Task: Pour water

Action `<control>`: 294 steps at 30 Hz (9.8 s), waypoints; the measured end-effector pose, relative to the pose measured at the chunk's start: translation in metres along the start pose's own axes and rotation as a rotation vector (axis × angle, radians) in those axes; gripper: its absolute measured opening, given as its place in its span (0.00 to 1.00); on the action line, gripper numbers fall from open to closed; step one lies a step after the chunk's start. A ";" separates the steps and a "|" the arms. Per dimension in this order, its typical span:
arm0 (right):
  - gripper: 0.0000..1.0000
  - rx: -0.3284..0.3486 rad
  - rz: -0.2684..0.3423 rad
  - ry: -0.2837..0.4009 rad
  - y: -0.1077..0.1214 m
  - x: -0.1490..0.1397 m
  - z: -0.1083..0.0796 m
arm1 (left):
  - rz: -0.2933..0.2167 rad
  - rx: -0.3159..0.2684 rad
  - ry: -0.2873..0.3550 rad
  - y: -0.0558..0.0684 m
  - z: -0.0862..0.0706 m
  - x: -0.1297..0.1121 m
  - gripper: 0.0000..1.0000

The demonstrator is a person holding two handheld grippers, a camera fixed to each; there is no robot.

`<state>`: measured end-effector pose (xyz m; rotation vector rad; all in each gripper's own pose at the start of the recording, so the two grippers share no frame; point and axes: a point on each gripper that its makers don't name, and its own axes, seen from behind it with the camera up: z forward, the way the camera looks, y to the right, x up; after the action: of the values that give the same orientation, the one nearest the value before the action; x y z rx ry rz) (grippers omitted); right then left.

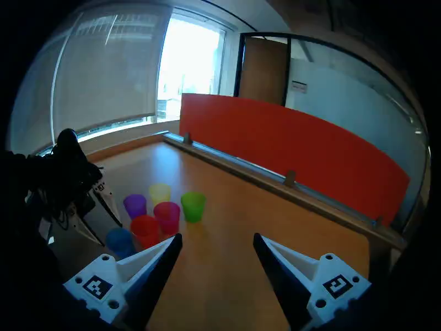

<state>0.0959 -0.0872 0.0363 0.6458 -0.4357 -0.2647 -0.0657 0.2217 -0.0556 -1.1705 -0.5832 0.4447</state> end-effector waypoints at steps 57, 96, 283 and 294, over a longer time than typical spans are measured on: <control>1.00 -0.018 0.001 -0.021 0.010 -0.010 0.003 | 0.003 0.009 0.067 0.002 0.039 0.006 0.85; 1.00 -0.003 -0.013 -0.003 0.006 0.004 0.011 | -0.020 0.110 0.231 -0.013 -0.022 0.062 0.84; 1.00 0.270 -0.145 -0.258 -0.066 -0.015 0.272 | -0.209 0.528 0.565 -0.152 -0.207 0.108 0.84; 1.00 0.272 -0.145 -0.275 -0.067 -0.020 0.285 | -0.214 0.526 0.563 -0.155 -0.204 0.102 0.84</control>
<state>-0.0624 -0.2796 0.1918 0.9136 -0.6977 -0.4391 0.1469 0.0849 0.0544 -0.6683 -0.0824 0.0603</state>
